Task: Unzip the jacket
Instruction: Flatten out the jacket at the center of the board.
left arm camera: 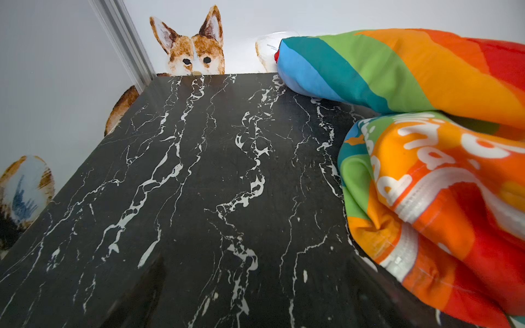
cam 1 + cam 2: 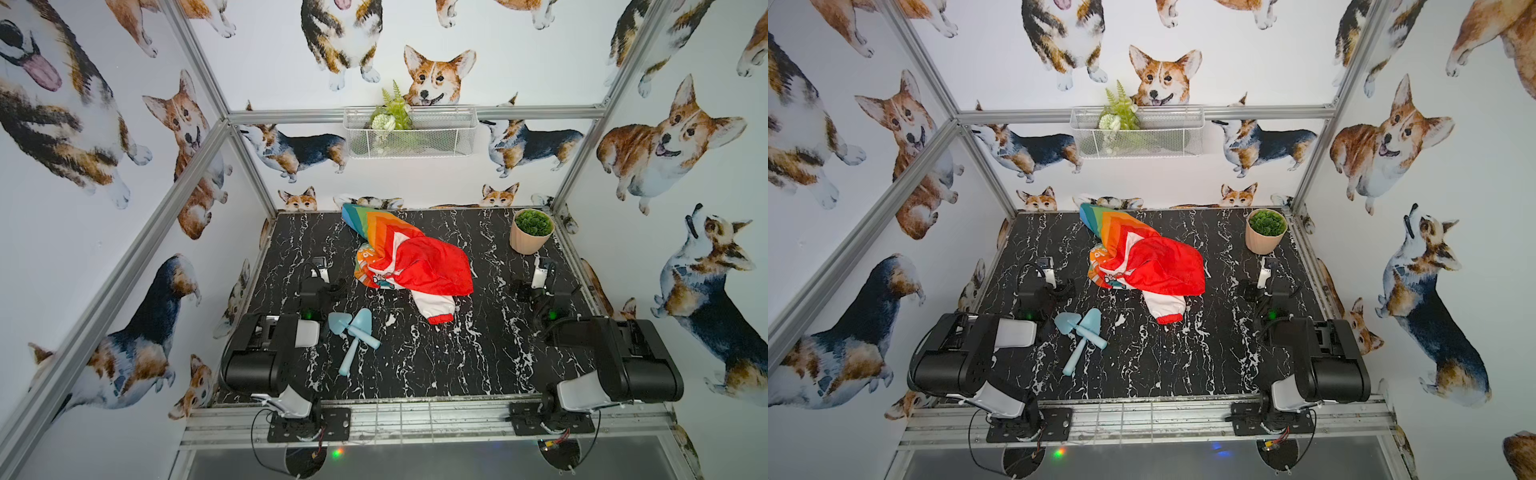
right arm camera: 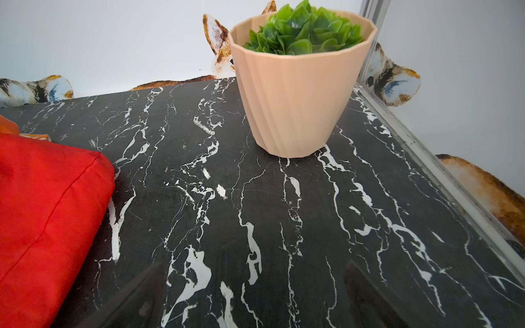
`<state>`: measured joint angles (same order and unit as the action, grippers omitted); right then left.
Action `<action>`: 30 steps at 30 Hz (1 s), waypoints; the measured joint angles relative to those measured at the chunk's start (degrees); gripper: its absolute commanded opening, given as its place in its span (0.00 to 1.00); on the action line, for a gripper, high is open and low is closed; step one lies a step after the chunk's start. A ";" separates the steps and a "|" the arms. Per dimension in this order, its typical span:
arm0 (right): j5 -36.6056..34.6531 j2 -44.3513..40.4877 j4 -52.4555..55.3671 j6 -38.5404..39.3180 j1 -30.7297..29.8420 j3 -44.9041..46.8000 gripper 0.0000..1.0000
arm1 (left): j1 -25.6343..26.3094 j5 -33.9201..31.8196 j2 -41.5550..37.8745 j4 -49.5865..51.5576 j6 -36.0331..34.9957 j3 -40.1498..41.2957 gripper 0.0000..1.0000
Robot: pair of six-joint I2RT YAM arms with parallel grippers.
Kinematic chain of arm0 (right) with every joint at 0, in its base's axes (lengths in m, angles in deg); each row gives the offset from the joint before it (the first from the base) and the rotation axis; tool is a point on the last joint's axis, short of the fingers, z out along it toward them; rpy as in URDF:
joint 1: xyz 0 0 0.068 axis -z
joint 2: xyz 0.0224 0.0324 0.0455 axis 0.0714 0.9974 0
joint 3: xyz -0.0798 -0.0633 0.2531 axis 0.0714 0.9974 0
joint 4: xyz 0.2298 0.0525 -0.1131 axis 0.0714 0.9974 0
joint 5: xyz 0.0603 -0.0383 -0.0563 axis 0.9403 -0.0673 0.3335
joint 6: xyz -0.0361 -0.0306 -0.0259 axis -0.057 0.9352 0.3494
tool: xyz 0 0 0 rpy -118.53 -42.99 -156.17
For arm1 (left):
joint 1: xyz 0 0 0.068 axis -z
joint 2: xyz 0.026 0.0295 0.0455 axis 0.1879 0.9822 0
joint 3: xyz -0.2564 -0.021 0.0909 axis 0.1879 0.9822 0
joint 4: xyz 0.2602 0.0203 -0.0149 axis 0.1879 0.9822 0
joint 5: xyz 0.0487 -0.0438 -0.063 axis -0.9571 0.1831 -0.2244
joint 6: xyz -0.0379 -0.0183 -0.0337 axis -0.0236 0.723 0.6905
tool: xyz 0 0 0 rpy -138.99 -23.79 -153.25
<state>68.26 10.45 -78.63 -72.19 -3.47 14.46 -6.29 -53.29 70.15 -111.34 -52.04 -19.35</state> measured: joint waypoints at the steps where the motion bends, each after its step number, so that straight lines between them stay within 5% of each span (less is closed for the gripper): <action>1: 0.00 0.00 0.00 0.00 0.00 0.00 0.99 | 0.00 0.02 -0.04 0.04 -0.13 0.26 1.00; 30: -0.31 -0.22 -0.66 0.11 -0.26 1.62 0.99 | 0.20 0.68 -0.31 -1.70 -0.79 2.23 1.00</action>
<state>67.95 10.23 -79.28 -72.08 -3.73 16.07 -6.10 -52.61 69.84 -113.05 -52.83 -17.12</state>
